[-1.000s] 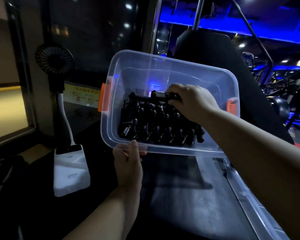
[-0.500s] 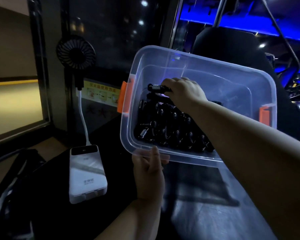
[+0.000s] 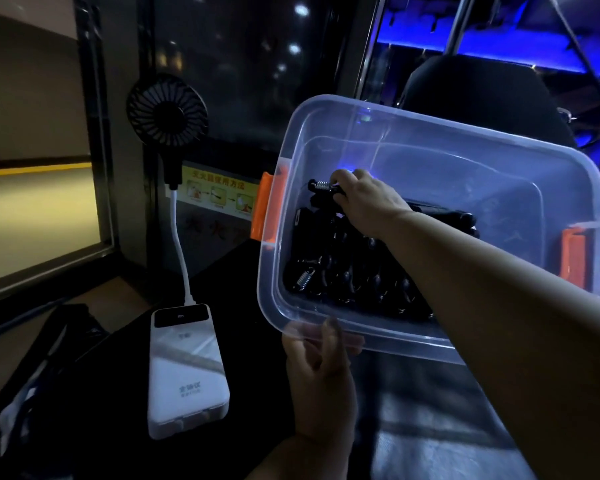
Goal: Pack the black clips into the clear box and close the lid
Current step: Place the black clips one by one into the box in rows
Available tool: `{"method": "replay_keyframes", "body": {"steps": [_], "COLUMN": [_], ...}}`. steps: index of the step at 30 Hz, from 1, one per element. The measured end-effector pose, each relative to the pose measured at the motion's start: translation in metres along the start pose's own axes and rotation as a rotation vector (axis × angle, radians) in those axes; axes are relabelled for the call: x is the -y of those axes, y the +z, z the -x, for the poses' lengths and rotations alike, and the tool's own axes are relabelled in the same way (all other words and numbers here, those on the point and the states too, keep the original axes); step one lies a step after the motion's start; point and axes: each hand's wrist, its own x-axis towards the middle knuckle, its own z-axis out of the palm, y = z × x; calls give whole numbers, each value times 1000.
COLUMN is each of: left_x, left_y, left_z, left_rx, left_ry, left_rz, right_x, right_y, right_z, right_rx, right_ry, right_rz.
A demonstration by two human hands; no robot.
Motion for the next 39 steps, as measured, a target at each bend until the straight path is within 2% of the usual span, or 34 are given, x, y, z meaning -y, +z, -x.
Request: {"method": "replay_keyframes", "body": {"steps": [4, 8, 11, 14, 16, 24, 29, 35, 39], "left_x": [4, 11, 15, 19, 20, 25, 23, 21, 14], "left_y": [-1, 1, 0, -2, -2, -3, -3, -1, -1], "left_z": [-1, -3, -2, -4, -6, -6, -7, -10, -7], "left_rx": [11, -52, -76, -75, -59, -79, -84, -96, -108], "left_ry": [-14, 26, 36, -9, 5, 78, 126, 67, 46], "left_rz": [-7, -16, -43, -28, -46, -123, -151, -125, -198], "right_x": [-2, -5, -6, -6, -5, -6, -1, 0, 2], "right_y": [4, 8, 10, 15, 19, 11, 12, 1, -15], "right_z": [-5, -4, -1, 6, 7, 1, 10, 44, 98], "right_rx": [18, 24, -57, -139, -103, 9, -62, -212, -172], "right_ry": [-12, 4, 46, 179, 260, 339, 352, 409, 376], "right_rz": [-67, -55, 33, 68, -9, -168, -120, -228, -345]}}
